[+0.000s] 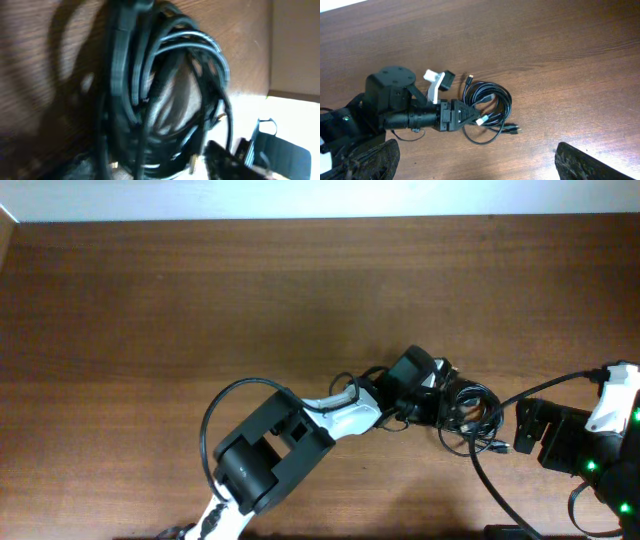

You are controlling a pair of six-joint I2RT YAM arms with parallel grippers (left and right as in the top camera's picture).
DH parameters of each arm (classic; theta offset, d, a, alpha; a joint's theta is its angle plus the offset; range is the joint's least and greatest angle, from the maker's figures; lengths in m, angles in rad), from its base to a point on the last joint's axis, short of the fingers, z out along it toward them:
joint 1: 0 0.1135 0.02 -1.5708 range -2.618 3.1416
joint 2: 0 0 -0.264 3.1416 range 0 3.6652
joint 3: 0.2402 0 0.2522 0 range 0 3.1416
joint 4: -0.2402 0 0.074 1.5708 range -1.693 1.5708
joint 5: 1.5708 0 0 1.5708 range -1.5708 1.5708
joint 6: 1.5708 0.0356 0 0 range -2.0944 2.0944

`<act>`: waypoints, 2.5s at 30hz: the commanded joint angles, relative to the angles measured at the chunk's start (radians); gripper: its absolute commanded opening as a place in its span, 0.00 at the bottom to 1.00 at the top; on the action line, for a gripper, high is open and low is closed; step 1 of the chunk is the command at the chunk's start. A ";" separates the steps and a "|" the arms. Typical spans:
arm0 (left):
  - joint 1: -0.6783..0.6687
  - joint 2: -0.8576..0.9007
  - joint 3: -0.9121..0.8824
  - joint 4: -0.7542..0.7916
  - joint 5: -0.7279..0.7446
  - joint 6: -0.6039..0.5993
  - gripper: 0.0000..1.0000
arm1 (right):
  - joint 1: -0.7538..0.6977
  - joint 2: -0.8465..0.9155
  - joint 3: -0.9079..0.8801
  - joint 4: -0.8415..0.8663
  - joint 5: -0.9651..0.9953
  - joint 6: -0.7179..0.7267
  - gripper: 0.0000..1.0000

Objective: Untangle cables

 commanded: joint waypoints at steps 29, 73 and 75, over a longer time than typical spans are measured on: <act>0.166 -0.222 -0.009 0.019 0.309 0.468 0.00 | -0.006 -0.004 0.015 -0.083 -0.003 -0.042 0.98; 0.263 -1.198 -0.010 -0.861 0.291 1.503 0.00 | -0.006 -0.003 0.015 -0.029 -0.658 -0.586 0.99; 0.263 -1.196 -0.010 -0.857 0.324 1.508 0.00 | -0.006 -0.003 0.015 -0.028 -0.674 -0.599 0.99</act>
